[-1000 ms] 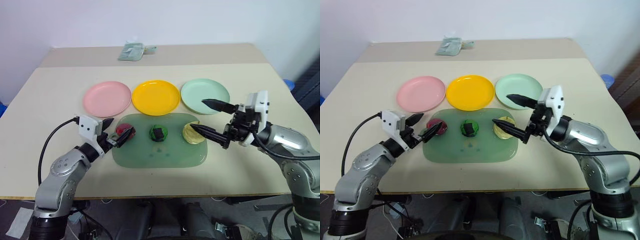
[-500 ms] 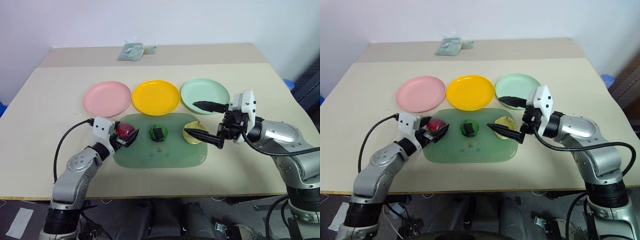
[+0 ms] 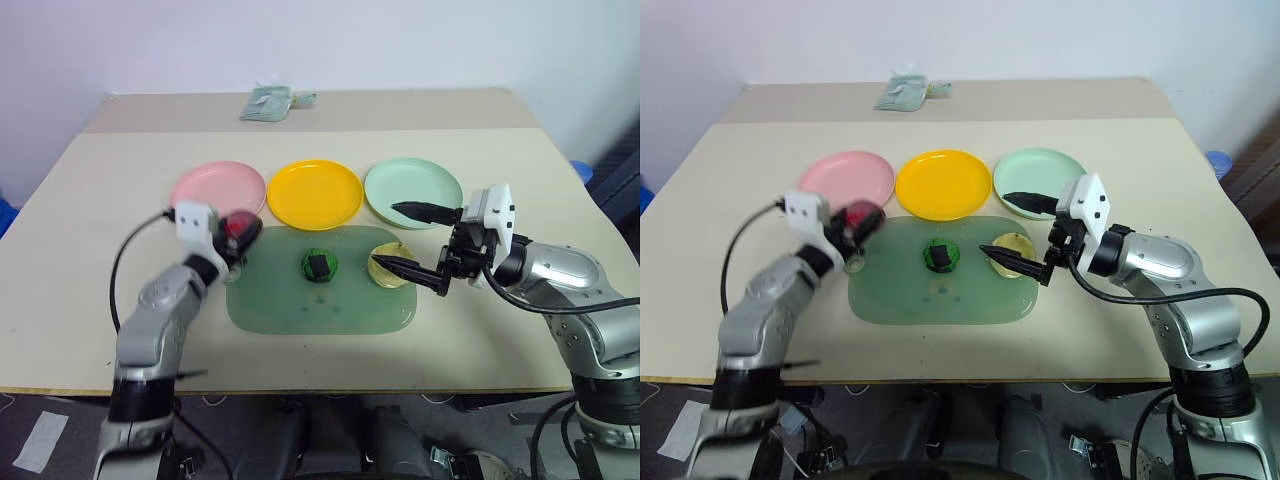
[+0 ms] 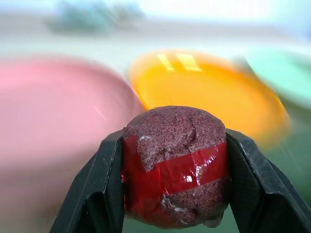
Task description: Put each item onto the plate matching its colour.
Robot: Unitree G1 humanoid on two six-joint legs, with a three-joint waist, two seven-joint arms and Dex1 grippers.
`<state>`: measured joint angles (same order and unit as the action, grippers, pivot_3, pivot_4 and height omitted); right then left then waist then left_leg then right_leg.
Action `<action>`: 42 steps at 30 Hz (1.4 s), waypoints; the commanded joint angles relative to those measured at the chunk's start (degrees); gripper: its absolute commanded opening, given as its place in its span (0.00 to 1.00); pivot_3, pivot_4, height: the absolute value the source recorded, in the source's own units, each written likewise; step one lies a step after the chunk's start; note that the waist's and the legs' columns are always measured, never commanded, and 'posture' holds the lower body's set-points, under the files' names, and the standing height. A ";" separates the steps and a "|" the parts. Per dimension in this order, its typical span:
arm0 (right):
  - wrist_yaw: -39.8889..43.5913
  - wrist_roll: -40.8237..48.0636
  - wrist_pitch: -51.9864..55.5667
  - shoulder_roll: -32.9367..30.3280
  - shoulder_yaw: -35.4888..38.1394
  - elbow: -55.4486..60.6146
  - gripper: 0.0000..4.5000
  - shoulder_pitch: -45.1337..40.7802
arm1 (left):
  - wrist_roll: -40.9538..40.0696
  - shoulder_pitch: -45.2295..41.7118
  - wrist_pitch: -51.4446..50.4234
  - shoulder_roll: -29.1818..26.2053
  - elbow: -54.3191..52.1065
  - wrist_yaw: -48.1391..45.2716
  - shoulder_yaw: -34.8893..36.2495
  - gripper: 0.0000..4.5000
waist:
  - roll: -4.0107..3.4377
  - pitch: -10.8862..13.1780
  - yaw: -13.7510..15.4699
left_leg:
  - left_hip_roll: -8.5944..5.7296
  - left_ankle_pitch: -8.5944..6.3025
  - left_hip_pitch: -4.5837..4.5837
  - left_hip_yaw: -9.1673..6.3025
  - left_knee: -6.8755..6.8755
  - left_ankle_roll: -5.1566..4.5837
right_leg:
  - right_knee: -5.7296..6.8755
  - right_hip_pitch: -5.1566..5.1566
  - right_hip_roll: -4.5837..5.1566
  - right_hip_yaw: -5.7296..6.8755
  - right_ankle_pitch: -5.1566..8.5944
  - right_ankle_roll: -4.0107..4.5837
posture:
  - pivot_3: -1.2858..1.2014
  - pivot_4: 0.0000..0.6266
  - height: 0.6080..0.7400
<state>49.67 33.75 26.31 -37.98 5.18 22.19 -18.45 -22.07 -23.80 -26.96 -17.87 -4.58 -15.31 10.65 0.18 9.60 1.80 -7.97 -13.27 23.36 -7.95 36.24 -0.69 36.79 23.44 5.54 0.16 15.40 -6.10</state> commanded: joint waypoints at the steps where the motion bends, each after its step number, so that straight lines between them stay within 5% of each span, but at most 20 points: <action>1: -2.15 -1.77 -2.77 1.81 0.58 -0.98 1.00 -2.22 | 3.71 -6.78 3.83 0.55 8.82 5.51 2.09 0.48 | 0.01 -0.01 0.22 | -0.03 0.01 0.00 0.01 0.00 0.02 | 0.09 0.02 0.02 0.00 0.00 0.00 | 0.52 0.24 1.00; 7: -3.52 -5.16 -6.11 4.50 -0.69 -5.12 1.00 -4.33 | 8.96 -19.40 12.03 4.55 29.57 14.39 2.72 0.48 | 0.19 0.07 0.60 | -0.12 0.20 0.02 0.01 0.06 0.30 | 0.25 0.08 0.05 -0.01 -0.01 -0.02 | 0.52 0.24 1.00; 12: -3.84 -6.89 -7.83 5.29 -1.05 -7.16 1.00 -5.04 | 10.20 -23.83 18.28 6.09 39.93 16.35 3.00 0.98 | 0.29 0.09 0.26 | -0.14 0.20 0.04 0.01 0.10 0.31 | 0.27 0.10 0.05 -0.02 -0.03 -0.06 | 0.52 0.24 1.00; 16: -4.30 -7.35 -8.13 5.30 -0.78 -7.14 1.00 -4.73 | 8.14 -22.02 19.68 7.02 37.08 12.31 2.72 0.98 | 0.29 0.09 0.27 | -0.13 0.21 0.04 0.01 0.05 0.34 | 0.29 0.15 0.05 -0.02 -0.03 -0.06 | 0.52 0.24 1.00; 23: -5.29 -7.39 -7.19 5.34 -1.00 -4.58 1.00 -2.82 | -0.45 -7.43 18.15 3.81 14.47 -8.33 0.09 0.98 | 0.27 0.08 -0.96 | -0.12 0.22 0.04 0.01 0.05 0.34 | 0.31 0.15 0.05 -0.06 -0.03 -0.05 | 0.52 0.24 1.00; 32: -7.29 -8.56 -4.39 7.06 -5.51 -2.48 1.00 -4.35 | -7.59 6.60 13.19 -11.62 0.18 -34.84 -2.99 0.98 | 0.20 0.07 -1.31 | -0.07 0.07 0.01 0.01 -0.03 0.09 | 0.32 0.18 0.03 -0.09 -0.03 0.00 | 0.52 0.24 1.00; 42: -5.56 -7.78 -0.58 6.47 -8.27 0.35 1.00 -4.68 | -12.97 14.61 10.56 -18.93 -5.59 -49.49 -2.61 0.98 | 0.14 0.11 -1.47 | -0.05 0.04 0.01 0.00 -0.13 0.05 | 0.29 0.24 0.03 -0.12 -0.02 0.03 | 0.52 0.24 1.00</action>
<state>43.60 25.15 25.38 -31.34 -2.44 19.43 -21.55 -33.31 -9.78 -16.67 -35.58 -7.84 -62.62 6.19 0.32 9.71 0.32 -8.02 -13.23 23.37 -7.95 36.09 -0.63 37.08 23.69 5.56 0.04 15.38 -6.06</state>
